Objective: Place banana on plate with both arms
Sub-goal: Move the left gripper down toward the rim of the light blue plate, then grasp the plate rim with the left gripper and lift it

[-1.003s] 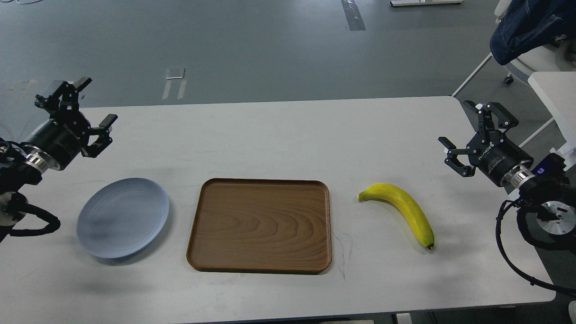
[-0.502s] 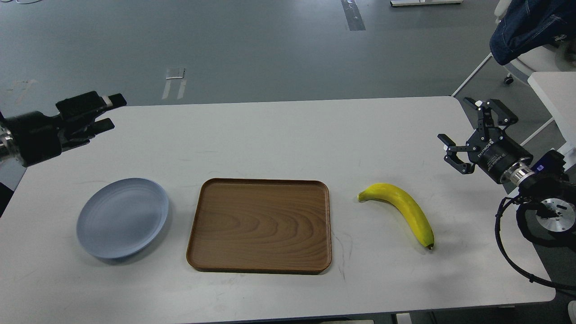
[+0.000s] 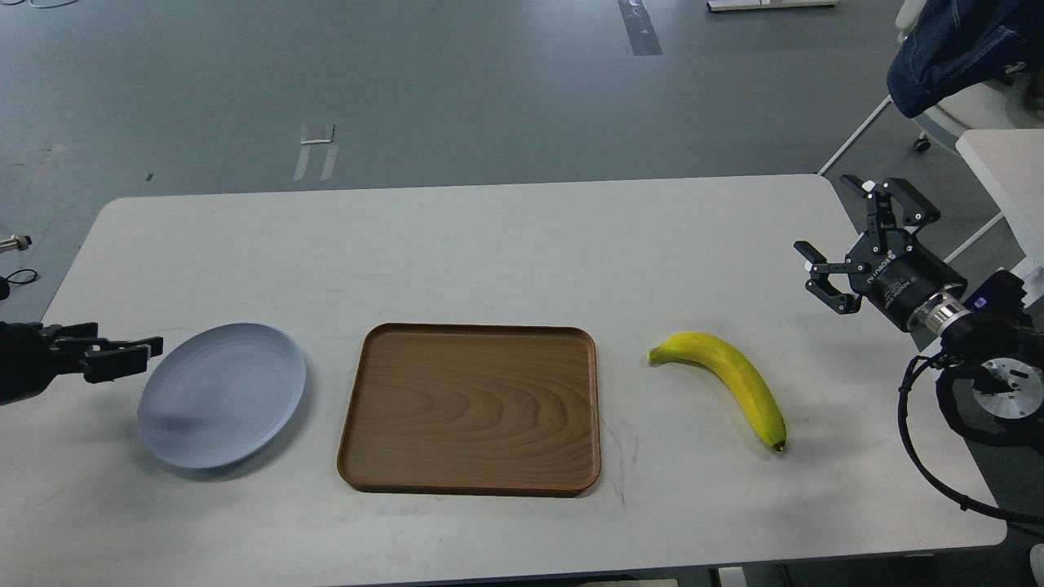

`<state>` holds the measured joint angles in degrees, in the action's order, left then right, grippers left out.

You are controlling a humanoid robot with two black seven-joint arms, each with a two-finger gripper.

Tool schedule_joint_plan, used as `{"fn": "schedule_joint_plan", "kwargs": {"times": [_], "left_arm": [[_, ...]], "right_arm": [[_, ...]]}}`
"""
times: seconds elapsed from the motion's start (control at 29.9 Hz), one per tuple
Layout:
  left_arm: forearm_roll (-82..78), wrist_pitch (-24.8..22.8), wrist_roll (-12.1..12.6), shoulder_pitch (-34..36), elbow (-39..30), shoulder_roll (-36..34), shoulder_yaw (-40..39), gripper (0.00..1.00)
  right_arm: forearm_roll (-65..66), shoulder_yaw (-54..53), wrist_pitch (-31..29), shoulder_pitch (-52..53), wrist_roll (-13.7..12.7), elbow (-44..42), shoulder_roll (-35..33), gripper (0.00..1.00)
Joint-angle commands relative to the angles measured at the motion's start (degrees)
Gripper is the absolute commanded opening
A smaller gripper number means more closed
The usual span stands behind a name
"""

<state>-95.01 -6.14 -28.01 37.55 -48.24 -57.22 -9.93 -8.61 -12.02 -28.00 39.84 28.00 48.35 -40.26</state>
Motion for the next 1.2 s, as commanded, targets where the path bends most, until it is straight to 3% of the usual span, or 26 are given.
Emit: {"fn": "schedule_joint_plan", "kwargs": {"times": [0.0, 0.57, 0.8, 0.94, 1.04, 1.17], "left_arm": [[4.2, 0.6, 0.0, -0.2, 2.1, 1.8, 1.7, 0.97], [9.6, 0.2, 0.0, -3.7, 3.0, 4.2, 1.6, 0.84], [9.6, 0.1, 0.0, -4.2, 3.0, 4.8, 1.6, 0.6], [9.6, 0.2, 0.0, -4.2, 2.8, 4.8, 1.6, 0.21], [9.5, 0.2, 0.0, -4.2, 2.8, 4.8, 1.6, 0.0], [9.5, 0.2, 0.0, -4.1, 2.6, 5.4, 1.5, 0.0]], "right_arm": [[0.1, 0.1, 0.0, 0.0, 0.0, -0.1, 0.0, 1.0], [0.1, 0.0, 0.0, -0.1, 0.0, -0.1, -0.2, 1.0], [0.1, 0.1, 0.0, -0.2, 0.0, 0.0, -0.1, 1.0], [0.1, 0.1, 0.0, -0.2, 0.0, -0.1, -0.1, 1.0], [0.1, 0.1, 0.0, -0.2, 0.0, -0.1, -0.1, 1.0], [0.2, 0.1, 0.0, -0.2, 0.0, -0.1, -0.1, 1.0]]}}
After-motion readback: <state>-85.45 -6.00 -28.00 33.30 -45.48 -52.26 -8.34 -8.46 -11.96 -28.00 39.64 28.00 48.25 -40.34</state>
